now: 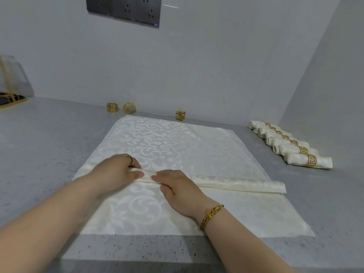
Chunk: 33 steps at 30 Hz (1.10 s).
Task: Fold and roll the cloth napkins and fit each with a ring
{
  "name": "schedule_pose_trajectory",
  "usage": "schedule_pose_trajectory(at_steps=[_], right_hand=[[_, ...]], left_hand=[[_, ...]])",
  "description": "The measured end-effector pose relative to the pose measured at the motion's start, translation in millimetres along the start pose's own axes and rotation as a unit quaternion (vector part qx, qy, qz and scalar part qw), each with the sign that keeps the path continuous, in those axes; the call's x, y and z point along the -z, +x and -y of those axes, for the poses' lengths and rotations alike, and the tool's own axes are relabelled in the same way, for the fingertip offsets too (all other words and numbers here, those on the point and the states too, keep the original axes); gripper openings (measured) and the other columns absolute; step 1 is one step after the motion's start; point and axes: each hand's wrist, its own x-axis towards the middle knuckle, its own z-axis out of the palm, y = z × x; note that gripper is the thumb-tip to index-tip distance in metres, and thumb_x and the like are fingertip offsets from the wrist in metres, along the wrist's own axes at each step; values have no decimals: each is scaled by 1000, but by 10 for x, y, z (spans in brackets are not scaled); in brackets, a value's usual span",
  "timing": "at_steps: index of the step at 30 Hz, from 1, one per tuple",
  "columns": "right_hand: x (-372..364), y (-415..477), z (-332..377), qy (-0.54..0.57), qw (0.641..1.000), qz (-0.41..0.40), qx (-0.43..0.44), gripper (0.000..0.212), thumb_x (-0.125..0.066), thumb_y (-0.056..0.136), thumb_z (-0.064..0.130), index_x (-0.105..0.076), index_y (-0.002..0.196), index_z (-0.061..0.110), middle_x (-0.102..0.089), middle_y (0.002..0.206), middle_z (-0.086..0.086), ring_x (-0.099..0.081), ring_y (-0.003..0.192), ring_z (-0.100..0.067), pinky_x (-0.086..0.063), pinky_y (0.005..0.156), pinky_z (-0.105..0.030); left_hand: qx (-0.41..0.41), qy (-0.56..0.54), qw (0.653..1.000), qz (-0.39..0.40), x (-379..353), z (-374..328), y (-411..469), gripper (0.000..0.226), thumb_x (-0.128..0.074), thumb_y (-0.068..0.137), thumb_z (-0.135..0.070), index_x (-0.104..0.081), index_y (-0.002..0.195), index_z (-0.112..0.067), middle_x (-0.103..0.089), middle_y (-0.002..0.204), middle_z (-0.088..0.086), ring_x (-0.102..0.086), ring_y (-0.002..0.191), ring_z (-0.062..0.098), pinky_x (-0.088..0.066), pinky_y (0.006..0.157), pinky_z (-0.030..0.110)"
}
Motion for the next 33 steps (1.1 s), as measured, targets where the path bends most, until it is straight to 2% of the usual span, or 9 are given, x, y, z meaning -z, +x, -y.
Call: schedule_pose_trajectory(at_steps=[4, 8, 13, 16, 19, 23, 25, 27, 33], right_hand=[[3, 0, 9, -23, 1000, 10, 3, 40, -35, 97, 14, -39, 137, 17, -32, 146, 0, -24, 133, -17, -16, 105, -17], [-4, -8, 25, -20, 1000, 12, -1, 40, -36, 97, 14, -39, 136, 17, -33, 146, 1, -24, 133, -16, -15, 105, -16], [15, -16, 3, -8, 1000, 2, -17, 38, -36, 96, 12, -41, 134, 12, -37, 144, 0, -28, 133, -14, -19, 103, -15], [7, -13, 11, 7, 1000, -10, -25, 36, -37, 95, 9, -44, 130, 10, -41, 139, -2, -34, 129, -16, -23, 101, -17], [-3, -10, 22, 15, 999, -18, -30, 36, -37, 94, 6, -45, 129, 9, -44, 136, -3, -37, 126, -18, -26, 100, -18], [-7, -15, 19, 10, 999, -21, -30, 38, -37, 93, 5, -48, 129, 10, -42, 140, -1, -35, 129, -16, -23, 102, -16], [-8, -15, 20, -12, 999, -30, -25, 37, -38, 93, 7, -50, 128, 12, -42, 141, 0, -34, 130, -16, -18, 106, -17], [15, -22, 10, -53, 998, -35, -24, 36, -40, 94, 13, -52, 128, 18, -42, 142, 3, -30, 132, -15, -6, 112, -24], [259, -124, -131, -74, 993, 7, -90, 42, -39, 95, 24, -35, 138, 27, -27, 149, 7, -14, 139, -10, 8, 113, -31]], left_hand=[[105, 60, 991, 58, 252, 134, -78, 23, -57, 84, -44, -48, 93, -25, -52, 104, -6, -51, 104, 15, -38, 83, 24], [150, 22, 982, 110, 525, 207, -136, 29, -64, 81, -37, -55, 67, -13, -46, 67, -2, -44, 63, 9, -31, 56, 21], [186, -266, 946, 23, 583, 292, -228, 28, -76, 65, -33, -66, 74, -9, -58, 60, 5, -48, 54, 19, -38, 43, 20], [185, -460, 867, -57, 484, 191, -218, 3, -61, 83, -11, -61, 84, -8, -60, 77, 7, -53, 65, 17, -43, 38, 11], [146, -567, 806, -87, 402, 30, -267, 11, -54, 84, -1, -58, 90, -10, -63, 91, 6, -64, 74, 15, -51, 51, 10], [136, -511, 845, -86, 153, -196, -337, 21, -58, 83, 1, -57, 98, -14, -61, 88, -3, -61, 77, 9, -48, 58, 19], [128, -427, 892, -78, 39, -289, -327, 9, -61, 84, -3, -58, 80, -11, -61, 75, -3, -59, 72, 9, -39, 54, 16], [119, -365, 920, -80, -9, -346, -277, 21, -62, 83, -8, -54, 65, -11, -55, 58, -4, -52, 56, 8, -35, 46, 12], [118, -325, 937, -56, 38, -418, -192, 17, -58, 87, -13, -56, 70, -8, -58, 68, 6, -55, 62, 18, -38, 56, 23]])
